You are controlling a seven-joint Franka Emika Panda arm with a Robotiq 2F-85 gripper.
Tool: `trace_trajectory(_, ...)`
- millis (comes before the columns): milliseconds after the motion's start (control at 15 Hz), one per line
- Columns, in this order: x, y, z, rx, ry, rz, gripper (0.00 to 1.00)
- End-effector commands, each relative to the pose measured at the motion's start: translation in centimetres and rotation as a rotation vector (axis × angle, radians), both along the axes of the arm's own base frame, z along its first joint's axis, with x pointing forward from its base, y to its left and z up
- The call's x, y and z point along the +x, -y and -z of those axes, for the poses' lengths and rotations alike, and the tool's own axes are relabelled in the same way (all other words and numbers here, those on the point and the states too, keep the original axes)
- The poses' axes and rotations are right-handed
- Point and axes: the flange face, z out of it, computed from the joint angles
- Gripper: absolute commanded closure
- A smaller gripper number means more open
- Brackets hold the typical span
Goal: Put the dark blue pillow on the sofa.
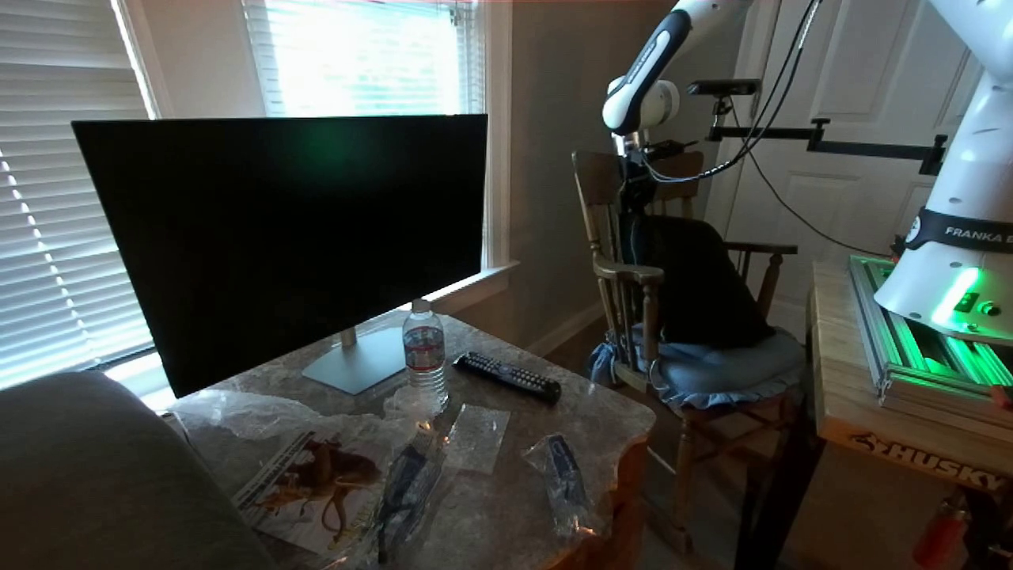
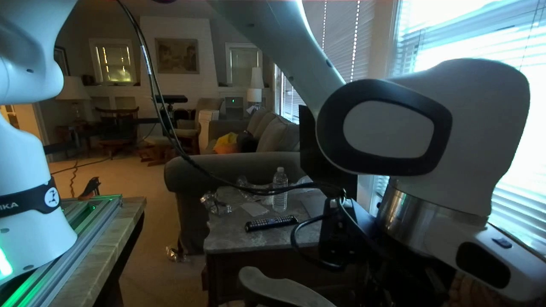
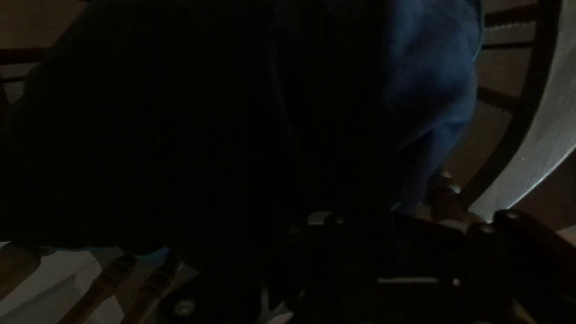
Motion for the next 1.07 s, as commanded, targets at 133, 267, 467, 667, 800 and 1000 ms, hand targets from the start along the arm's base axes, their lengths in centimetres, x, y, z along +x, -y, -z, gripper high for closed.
trace_trajectory(133,-5.1,-1.2,-6.3,0.146,0.01,-0.18,0.98)
trace_trajectory(267,-6.6,-1.6,-8.2,0.179,0.02,-0.23,0.98)
trace_trajectory(467,-8.5,-2.8,-10.8,0.233,0.035,-0.292,0.98)
trace_trajectory(667,-9.5,-4.8,-13.6,0.273,0.072,-0.328,0.98)
trace_trajectory(800,-9.8,-6.1,-15.2,0.291,0.104,-0.332,0.98)
trace_trajectory(1000,-8.9,-5.5,-13.9,0.273,0.08,-0.31,0.92)
